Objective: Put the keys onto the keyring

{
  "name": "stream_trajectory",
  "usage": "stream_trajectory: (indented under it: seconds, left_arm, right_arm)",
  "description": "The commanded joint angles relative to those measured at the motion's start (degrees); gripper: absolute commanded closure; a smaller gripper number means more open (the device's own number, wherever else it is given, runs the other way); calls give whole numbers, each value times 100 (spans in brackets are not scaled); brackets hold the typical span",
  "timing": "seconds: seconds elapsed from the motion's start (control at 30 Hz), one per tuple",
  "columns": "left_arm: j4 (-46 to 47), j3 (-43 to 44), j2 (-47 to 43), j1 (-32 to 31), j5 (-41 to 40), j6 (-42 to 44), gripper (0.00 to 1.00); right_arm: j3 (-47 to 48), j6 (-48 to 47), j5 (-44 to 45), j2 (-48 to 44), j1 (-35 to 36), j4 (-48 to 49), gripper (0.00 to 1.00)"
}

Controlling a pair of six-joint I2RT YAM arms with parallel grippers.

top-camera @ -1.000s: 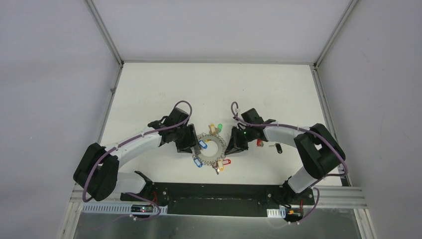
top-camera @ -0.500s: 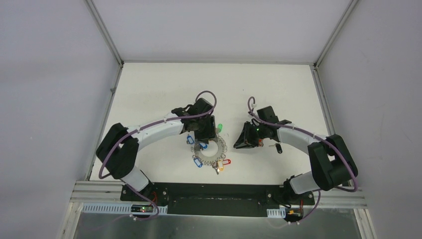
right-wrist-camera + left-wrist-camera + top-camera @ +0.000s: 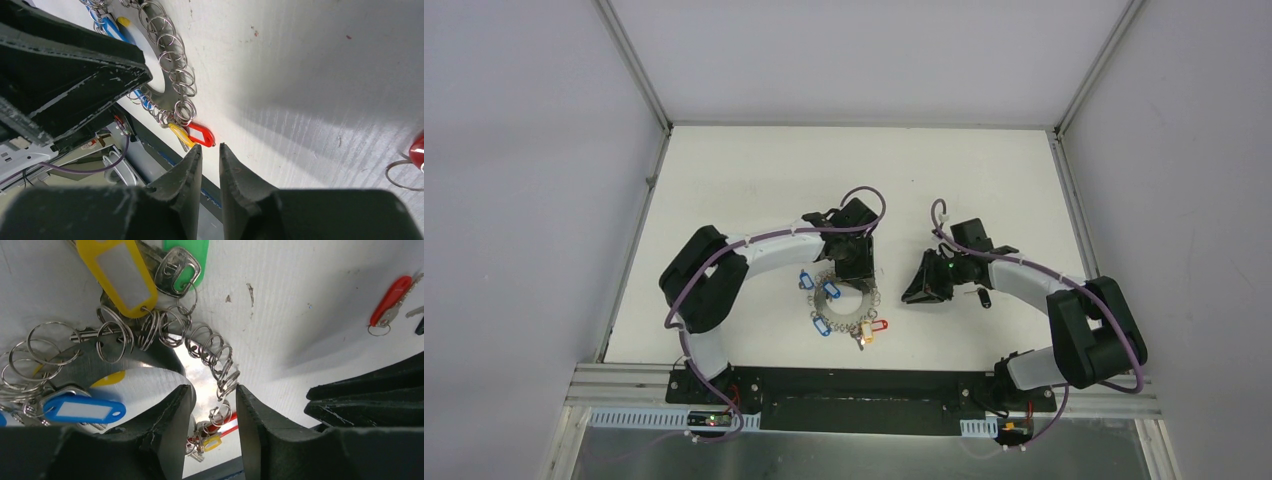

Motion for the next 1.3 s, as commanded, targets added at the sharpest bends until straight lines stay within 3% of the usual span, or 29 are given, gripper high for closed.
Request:
stream_trajectory:
  seconds: [0.0, 0.37, 0.47, 0.6, 0.7, 0.9, 1.07, 1.27]
  left_arm:
    - [271, 238, 220, -30, 27, 152, 62]
    - [444, 239, 374, -36, 171, 135, 75]
    - [443, 203, 289, -47, 107, 144, 74]
    - [442, 129, 161, -78, 0, 143, 64]
    - [444, 115, 131, -136, -21, 117, 63]
    - [445, 192, 208, -193, -16, 160, 75]
    - [417, 257, 290, -195, -22, 271, 76]
    - [403, 231, 366, -196, -14, 313, 88]
  right_arm:
    - [-21, -160, -125, -165, -82, -64, 78]
    - [16, -271, -133, -147, -149, -193, 78]
    - [16, -285, -142, -156, -167, -206, 78]
    - [22, -281, -142, -140, -179, -206, 78]
    - [37, -290, -161, -114, -181, -203, 78]
    - [7, -289, -159, -103, -181, -204, 78]
    - [3, -292, -154, -82, -190, -217, 78]
    - [0, -298, -168, -76, -190, -215, 78]
